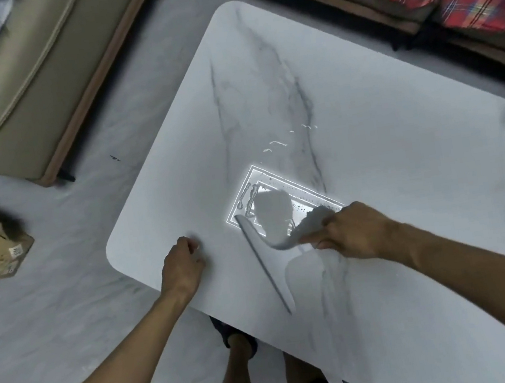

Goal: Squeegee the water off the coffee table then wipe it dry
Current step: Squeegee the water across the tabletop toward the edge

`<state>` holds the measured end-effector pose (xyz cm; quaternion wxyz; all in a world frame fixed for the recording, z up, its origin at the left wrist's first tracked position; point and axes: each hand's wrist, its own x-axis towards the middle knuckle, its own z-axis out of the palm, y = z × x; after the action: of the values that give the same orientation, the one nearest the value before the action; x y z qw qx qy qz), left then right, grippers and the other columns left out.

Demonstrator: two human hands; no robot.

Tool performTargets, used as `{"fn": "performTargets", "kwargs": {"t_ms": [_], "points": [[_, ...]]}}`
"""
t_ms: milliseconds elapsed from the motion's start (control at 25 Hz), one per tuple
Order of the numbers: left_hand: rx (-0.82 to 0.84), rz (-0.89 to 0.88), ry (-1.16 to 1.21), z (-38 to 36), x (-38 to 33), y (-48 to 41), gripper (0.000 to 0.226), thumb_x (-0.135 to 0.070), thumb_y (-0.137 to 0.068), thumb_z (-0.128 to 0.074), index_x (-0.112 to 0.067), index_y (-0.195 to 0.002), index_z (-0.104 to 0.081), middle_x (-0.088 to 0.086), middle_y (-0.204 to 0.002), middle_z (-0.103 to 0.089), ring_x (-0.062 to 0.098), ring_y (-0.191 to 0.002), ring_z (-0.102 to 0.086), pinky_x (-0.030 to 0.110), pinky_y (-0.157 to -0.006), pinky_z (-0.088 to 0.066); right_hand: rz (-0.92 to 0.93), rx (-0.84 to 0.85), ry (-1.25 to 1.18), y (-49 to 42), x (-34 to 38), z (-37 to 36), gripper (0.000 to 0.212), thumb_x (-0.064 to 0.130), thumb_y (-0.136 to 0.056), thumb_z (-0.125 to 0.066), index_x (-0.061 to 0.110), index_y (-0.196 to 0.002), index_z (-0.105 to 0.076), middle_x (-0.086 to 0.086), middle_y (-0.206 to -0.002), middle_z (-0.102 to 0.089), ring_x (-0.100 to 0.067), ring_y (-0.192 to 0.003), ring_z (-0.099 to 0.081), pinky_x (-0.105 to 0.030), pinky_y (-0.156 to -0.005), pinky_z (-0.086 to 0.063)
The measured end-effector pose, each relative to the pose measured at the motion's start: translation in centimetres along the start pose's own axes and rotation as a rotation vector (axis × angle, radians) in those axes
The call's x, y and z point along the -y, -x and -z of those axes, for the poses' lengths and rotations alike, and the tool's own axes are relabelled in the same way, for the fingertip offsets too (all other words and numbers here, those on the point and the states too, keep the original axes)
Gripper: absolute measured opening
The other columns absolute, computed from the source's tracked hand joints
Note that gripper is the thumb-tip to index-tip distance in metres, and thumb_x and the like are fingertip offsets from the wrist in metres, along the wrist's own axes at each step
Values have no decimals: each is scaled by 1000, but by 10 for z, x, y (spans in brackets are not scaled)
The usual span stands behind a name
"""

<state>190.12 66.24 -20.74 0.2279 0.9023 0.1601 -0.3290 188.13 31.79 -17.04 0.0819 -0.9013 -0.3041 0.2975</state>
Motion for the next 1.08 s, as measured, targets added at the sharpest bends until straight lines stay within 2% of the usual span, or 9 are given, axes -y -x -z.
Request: {"fn": "performTargets", "kwargs": {"t_ms": [120, 200, 400, 520, 640, 760, 920, 1000, 1080], "points": [[6, -13, 17, -2, -13, -2, 32, -2, -82, -65, -10, -112, -55, 5, -109, -60, 21, -95, -55, 29, -81, -43, -144, -27, -24, 37, -33, 4, 35, 49, -99, -31, 66, -128, -36, 11, -91, -63, -18, -84, -66, -27, -59, -36], [14, -28, 30, -5, -20, -1, 32, -1, -82, -65, -10, -111, -55, 3, -104, -58, 19, -91, -53, 29, -80, -43, -231, -14, -24, 59, -48, 7, 37, 51, -99, -27, 70, -130, -26, 12, -76, -51, -17, -77, -64, -26, -58, -34], [1, -38, 89, -4, -30, 3, 23, 4, -82, -61, -16, -93, -59, 6, -89, -64, 27, -84, -63, 28, -70, -45, -391, -44, -60, 95, -53, 14, 41, 60, -92, -9, 72, -130, -18, 16, -75, -55, -13, -72, -61, -26, -57, -37], [-23, -38, 123, 2, -41, 5, 17, 1, -84, -61, -16, -83, -61, 8, -83, -68, 27, -78, -68, 32, -71, -54, -539, -138, -147, 100, -42, 23, 44, 59, -94, -10, 63, -133, -30, 19, -77, -56, -16, -78, -63, -28, -58, -35], [-38, -29, 89, 12, -54, -1, 12, -9, -91, -52, -16, -91, -62, 3, -79, -71, 25, -77, -69, 36, -75, -56, -730, -208, -375, 84, -37, 39, 34, 54, -99, -23, 52, -124, -46, 16, -91, -68, -23, -85, -61, -32, -66, -40], [-57, -124, -57, 19, -74, -22, 23, -14, -91, -51, -14, -114, -55, 5, -103, -68, 29, -92, -65, 35, -76, -52, -802, -369, -616, 46, -49, 66, 30, 44, -100, -32, 36, -124, -50, 2, -88, -65, -28, -80, -55, -35, -71, -45], [0, -265, -79, 14, -120, -68, 46, -5, -81, -54, -10, -126, -48, 6, -126, -56, 28, -110, -57, 30, -82, -41, -859, -475, -653, -21, -99, 110, 46, 24, -101, -35, 20, -147, -29, -20, -125, -59, -41, -103, -55, -42, -89, -46], [11, -297, -58, 11, -140, -92, 45, -1, -77, -51, -11, -121, -49, 7, -126, -50, 29, -112, -54, 33, -88, -44, -909, -512, -616, -57, -131, 130, 40, 20, -100, -35, 16, -140, -36, -22, -124, -58, -44, -104, -54, -43, -87, -44], [11, -320, -73, 4, -154, -106, 42, 4, -76, -48, -8, -116, -49, 13, -124, -46, 31, -114, -49, 36, -94, -44, -955, -530, -619, -82, -155, 143, 25, 16, -98, -35, 14, -122, -42, -18, -109, -58, -39, -92, -53, -41, -78, -43]]}}
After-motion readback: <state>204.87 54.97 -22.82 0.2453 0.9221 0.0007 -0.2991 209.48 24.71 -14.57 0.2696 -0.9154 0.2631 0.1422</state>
